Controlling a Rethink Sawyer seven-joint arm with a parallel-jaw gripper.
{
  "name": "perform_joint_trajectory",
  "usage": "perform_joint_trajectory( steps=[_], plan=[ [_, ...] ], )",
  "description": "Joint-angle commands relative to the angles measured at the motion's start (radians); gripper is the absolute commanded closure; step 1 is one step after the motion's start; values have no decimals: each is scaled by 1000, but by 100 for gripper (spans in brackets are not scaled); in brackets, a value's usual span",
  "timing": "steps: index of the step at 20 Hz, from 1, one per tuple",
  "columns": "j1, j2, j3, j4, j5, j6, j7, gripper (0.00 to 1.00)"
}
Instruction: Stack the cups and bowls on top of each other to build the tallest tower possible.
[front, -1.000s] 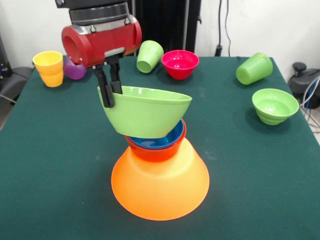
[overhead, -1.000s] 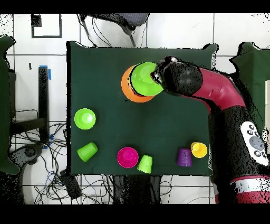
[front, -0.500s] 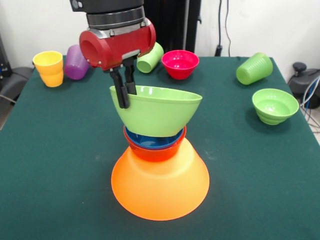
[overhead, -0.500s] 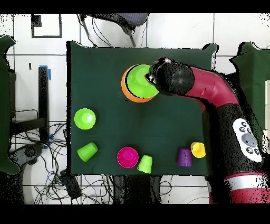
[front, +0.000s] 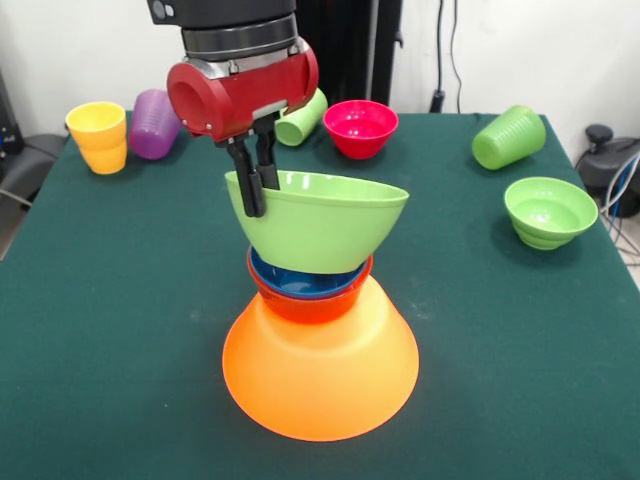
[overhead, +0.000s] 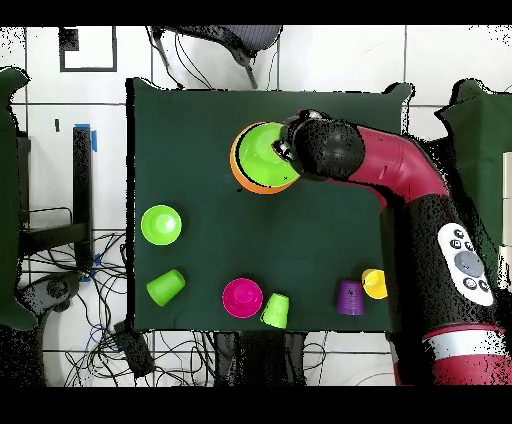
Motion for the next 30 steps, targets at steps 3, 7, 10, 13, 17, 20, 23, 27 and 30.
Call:
perform_joint_trajectory(
  steps=[3, 7, 10, 13, 17, 20, 23, 27, 30],
  plan=[
    [35, 24, -40, 37, -73, 76, 90, 100],
    [38, 29, -45, 27, -78, 85, 87, 100],
    [37, 31, -47, 29, -79, 81, 87, 100],
    [43, 43, -55, 25, -84, 88, 91, 100],
    [69, 62, -88, 18, -90, 95, 125, 100],
    [83, 66, -103, 22, -87, 79, 137, 100],
    [100, 74, -121, 14, -84, 82, 140, 100],
    [116, 77, -140, 7, -75, 91, 143, 100],
    [128, 75, -151, 6, -68, 94, 145, 100]
  ],
)
